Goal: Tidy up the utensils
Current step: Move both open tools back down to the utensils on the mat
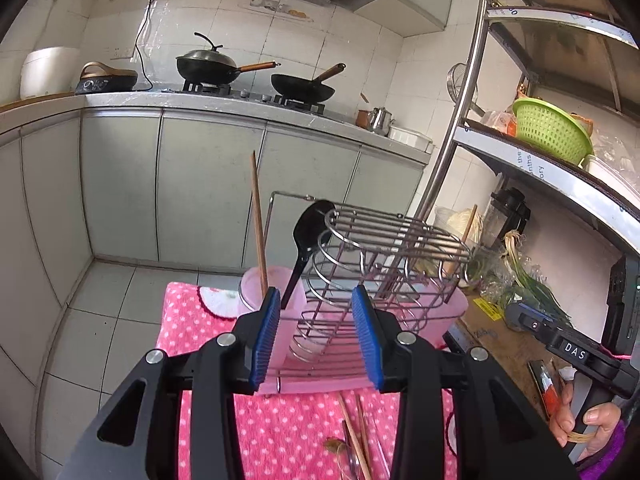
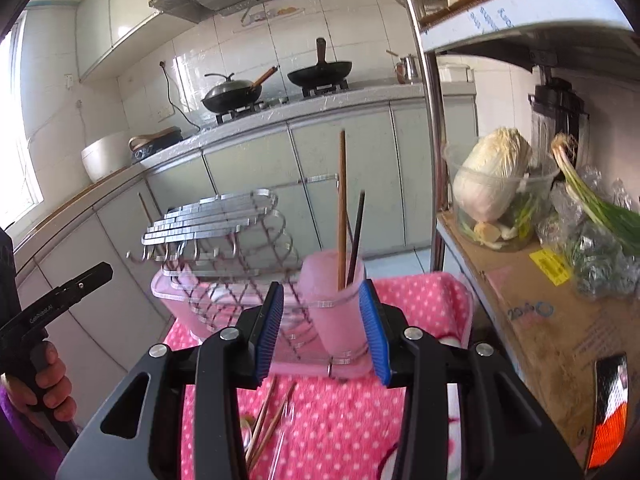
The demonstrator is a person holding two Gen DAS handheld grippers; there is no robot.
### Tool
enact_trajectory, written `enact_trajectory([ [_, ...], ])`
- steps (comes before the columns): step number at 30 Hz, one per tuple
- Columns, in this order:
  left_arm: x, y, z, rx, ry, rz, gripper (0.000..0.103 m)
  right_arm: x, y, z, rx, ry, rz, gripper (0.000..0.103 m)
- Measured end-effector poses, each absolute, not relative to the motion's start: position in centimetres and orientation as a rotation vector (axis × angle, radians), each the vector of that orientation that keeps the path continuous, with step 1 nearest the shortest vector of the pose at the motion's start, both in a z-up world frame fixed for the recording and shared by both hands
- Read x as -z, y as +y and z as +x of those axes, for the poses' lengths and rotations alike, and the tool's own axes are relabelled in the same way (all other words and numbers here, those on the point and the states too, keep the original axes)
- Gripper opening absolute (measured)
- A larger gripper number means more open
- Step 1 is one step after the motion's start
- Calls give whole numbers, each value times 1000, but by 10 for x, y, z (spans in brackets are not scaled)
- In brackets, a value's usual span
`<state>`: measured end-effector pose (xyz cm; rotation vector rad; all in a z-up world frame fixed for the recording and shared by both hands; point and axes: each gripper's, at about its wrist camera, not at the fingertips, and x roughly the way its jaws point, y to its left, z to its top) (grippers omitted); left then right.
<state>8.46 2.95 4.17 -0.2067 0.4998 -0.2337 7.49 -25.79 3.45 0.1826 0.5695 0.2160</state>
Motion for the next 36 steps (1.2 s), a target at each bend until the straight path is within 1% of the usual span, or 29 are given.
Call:
enact_trajectory([
  [8, 0, 21, 73, 302, 686, -245, 37, 6, -252, 54, -239, 703, 200, 40],
  [15, 58, 1, 78, 354, 911, -297, 36, 41, -252, 47, -246, 818, 222, 40],
  [22, 100, -15, 92, 341, 1074, -314, 36, 59, -256, 42, -248, 865, 253, 40],
  [29, 125, -29, 110, 315, 1172, -290, 36, 68, -261, 42, -252, 888, 277, 40],
  [31, 131, -33, 114, 307, 1195, -294, 32, 72, -262, 44, -253, 901, 284, 40],
  [33, 134, -35, 117, 303, 1204, -292, 32, 74, -262, 46, -255, 909, 290, 40],
  [35, 138, -37, 119, 297, 1210, -288, 29, 75, -262, 47, -262, 919, 294, 40],
  [36, 140, -38, 120, 297, 1216, -285, 22, 76, -261, 48, -267, 925, 295, 40],
])
